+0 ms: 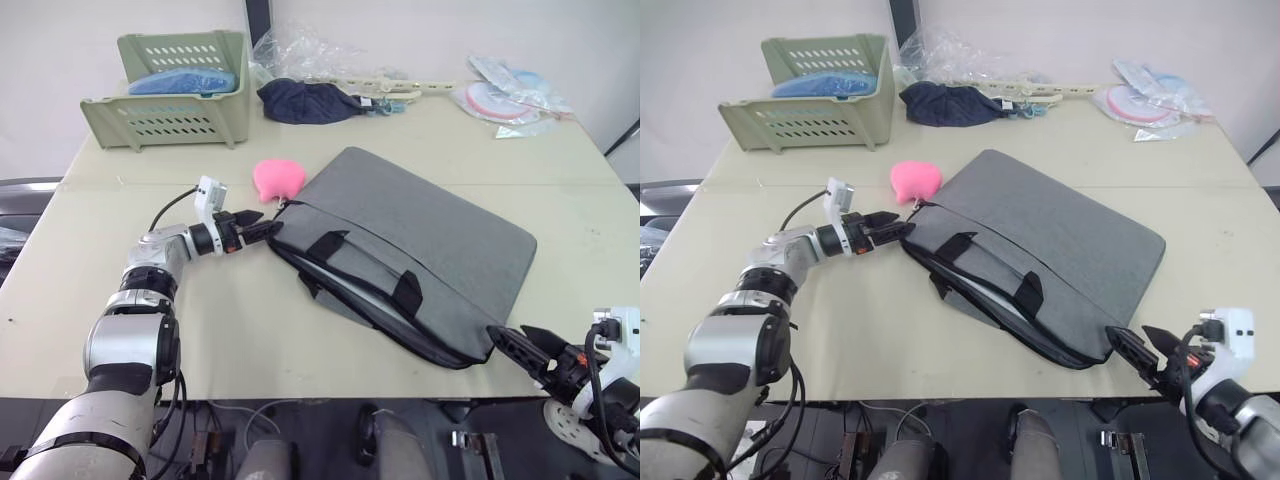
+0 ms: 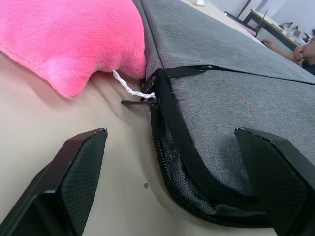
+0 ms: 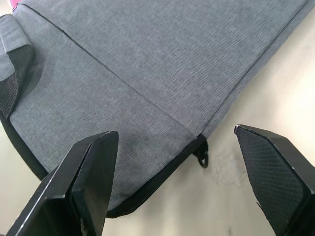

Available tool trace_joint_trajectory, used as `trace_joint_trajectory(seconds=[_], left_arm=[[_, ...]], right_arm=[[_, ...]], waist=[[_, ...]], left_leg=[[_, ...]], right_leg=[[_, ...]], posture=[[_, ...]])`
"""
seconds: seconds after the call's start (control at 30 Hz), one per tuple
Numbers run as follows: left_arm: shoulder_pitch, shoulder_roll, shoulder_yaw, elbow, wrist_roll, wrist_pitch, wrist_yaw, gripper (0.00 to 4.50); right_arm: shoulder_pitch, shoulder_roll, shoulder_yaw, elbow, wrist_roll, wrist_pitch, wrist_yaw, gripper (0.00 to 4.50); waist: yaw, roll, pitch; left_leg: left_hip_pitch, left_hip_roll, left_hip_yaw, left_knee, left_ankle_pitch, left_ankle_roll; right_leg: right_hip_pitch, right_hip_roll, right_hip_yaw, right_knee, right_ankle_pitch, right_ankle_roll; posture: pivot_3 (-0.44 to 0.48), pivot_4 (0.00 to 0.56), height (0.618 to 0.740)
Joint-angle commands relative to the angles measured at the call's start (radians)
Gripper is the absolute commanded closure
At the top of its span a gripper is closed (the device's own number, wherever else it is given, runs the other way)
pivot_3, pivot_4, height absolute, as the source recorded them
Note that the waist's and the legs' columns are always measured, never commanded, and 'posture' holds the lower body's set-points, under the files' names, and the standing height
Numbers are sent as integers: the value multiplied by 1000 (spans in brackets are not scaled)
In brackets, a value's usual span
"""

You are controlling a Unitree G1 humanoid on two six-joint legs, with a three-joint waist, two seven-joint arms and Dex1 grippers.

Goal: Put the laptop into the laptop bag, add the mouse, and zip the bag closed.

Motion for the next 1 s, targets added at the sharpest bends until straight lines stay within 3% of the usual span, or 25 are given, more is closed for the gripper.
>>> trace_joint_trajectory(seconds=[0.03,0.27,1.0], left_arm=[[-24,-11,6,4,13,5,-22,0],[-14,-44,-22,-8,43,51,-98,0],[-9,-35,69,8,24,95,21,0]], right_arm=[[29,8,19,-21,41,-55,-33,347],[80,29,129,-23,54,-134,-86,347],[111,-38,252,12,89,-265,-157,347]], waist=[[1,0,0],[2,-2,-1],[0,-4,-7]], left_leg=[[0,0,0,0,0,0],[0,0,1,0,0,1],[1,0,1,0,0,1]], right_leg=[[0,0,0,0,0,0],[0,0,0,0,0,0],[0,0,1,0,0,0]], posture=[[0,150,740],[0,150,740],[0,150,740]])
